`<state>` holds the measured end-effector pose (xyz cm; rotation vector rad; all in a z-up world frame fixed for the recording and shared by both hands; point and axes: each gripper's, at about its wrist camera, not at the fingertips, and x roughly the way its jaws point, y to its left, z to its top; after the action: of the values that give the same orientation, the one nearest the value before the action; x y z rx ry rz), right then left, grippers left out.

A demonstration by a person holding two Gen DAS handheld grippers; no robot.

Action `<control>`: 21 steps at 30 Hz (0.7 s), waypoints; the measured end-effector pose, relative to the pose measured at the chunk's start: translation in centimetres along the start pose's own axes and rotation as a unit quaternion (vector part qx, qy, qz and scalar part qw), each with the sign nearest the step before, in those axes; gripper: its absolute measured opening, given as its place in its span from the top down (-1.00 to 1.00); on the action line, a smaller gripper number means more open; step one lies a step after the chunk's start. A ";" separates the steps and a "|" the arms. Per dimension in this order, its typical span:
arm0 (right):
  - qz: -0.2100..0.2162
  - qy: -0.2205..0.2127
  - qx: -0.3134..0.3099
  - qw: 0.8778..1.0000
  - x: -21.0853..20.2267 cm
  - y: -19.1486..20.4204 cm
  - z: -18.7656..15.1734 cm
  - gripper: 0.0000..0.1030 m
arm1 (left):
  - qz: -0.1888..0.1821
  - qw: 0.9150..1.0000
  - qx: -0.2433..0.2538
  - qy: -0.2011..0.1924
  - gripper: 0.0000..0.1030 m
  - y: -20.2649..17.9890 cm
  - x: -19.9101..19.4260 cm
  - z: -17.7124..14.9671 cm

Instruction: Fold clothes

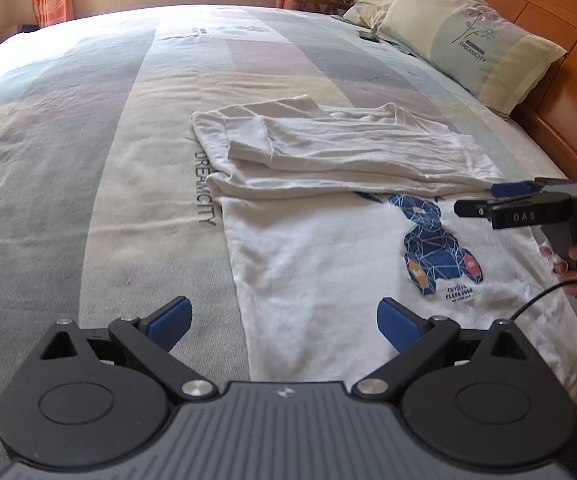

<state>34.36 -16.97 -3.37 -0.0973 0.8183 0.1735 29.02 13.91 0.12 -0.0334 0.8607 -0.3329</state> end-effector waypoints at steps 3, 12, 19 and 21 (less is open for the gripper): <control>0.027 0.007 0.008 1.000 -1.2 1.1 -1.7 -1.00 | -0.029 0.998 0.036 -0.041 -0.92 -0.8 2.5 4.1; 0.018 0.015 0.006 1.000 -2.0 3.3 -5.7 -1.00 | -0.073 0.996 0.034 -0.038 -0.92 -1.8 15.3 11.1; 0.012 0.000 0.020 1.000 -2.1 3.2 -6.3 -1.00 | -0.070 0.997 0.004 -0.010 -0.87 1.3 14.8 8.3; 0.009 -0.008 0.024 1.000 -2.1 3.2 -6.5 -1.00 | -0.027 0.999 0.028 0.003 -0.87 1.2 14.1 8.1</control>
<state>27.71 -15.08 -6.33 -0.0431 0.8067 0.1708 43.97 9.92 -5.19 -0.0029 0.8580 -0.4078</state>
